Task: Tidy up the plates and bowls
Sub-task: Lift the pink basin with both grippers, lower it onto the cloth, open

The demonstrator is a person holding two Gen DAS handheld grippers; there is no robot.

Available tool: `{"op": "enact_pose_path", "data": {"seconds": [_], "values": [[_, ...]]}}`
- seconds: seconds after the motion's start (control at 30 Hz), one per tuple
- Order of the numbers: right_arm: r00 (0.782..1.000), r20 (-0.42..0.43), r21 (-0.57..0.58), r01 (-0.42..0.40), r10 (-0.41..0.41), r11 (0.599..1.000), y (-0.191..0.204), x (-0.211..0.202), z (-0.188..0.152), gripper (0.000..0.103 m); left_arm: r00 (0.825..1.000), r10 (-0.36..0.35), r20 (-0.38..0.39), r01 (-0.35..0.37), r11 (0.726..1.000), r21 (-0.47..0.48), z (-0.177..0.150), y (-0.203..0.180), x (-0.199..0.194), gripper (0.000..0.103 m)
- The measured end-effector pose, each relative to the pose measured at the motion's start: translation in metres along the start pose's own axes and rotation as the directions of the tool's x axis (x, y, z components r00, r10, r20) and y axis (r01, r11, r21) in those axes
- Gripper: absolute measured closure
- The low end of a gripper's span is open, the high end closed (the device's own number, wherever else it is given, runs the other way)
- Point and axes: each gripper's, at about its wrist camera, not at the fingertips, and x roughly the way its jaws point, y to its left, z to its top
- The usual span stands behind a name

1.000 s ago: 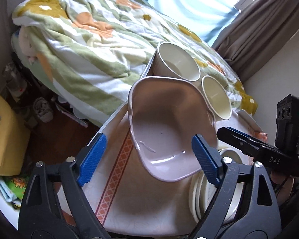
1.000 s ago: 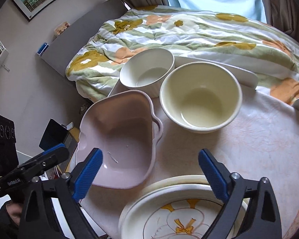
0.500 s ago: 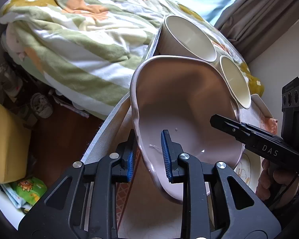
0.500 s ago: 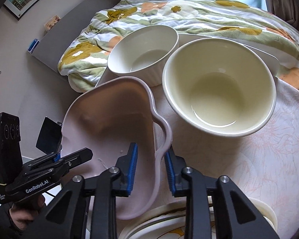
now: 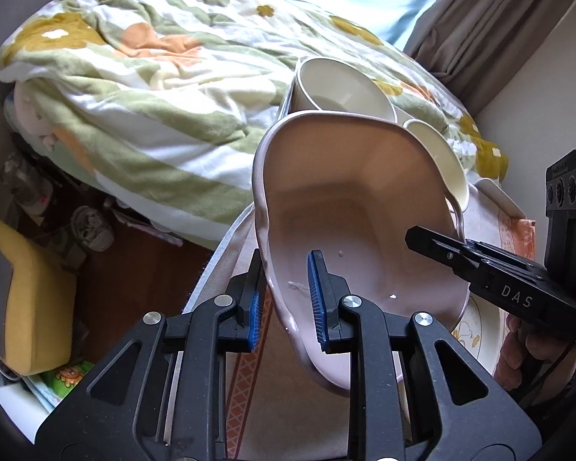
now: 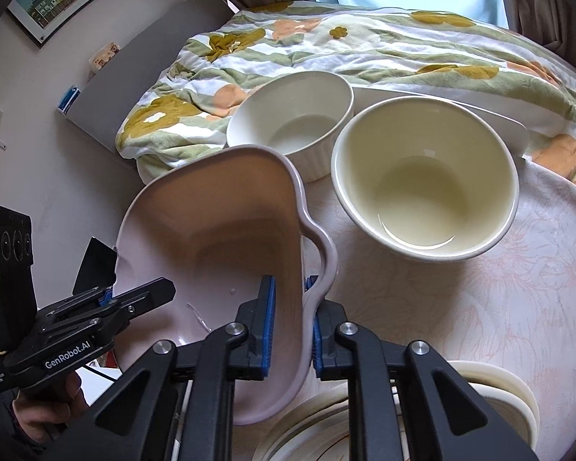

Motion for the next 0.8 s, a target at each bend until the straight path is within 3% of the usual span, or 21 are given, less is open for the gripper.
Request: {"op": "enact_pose_path", "data": {"seconds": [0.2, 0.43, 0.6, 0.8], "values": [[0.997, 0.071, 0.015, -0.009, 0.008, 1.000, 0.004, -0.049, -0.008, 0.088, 0.999, -0.004, 0.048, 0.001, 0.998, 0.062, 0.006, -0.034, -0.041, 0.084], [0.985, 0.175, 0.059, 0.000, -0.010, 0.998, -0.021, -0.132, -0.033, 0.088, 0.994, -0.040, 0.099, 0.025, 0.988, 0.153, -0.012, -0.118, -0.079, 0.084], [0.972, 0.224, 0.084, 0.047, -0.064, 0.995, -0.061, -0.191, -0.065, 0.088, 0.994, -0.084, 0.076, 0.067, 0.977, 0.201, -0.044, -0.190, -0.077, 0.084], [0.960, 0.233, 0.163, 0.122, -0.158, 0.979, -0.126, -0.240, -0.114, 0.088, 0.989, -0.148, 0.002, 0.143, 0.956, 0.258, -0.085, -0.276, -0.042, 0.084]]}}
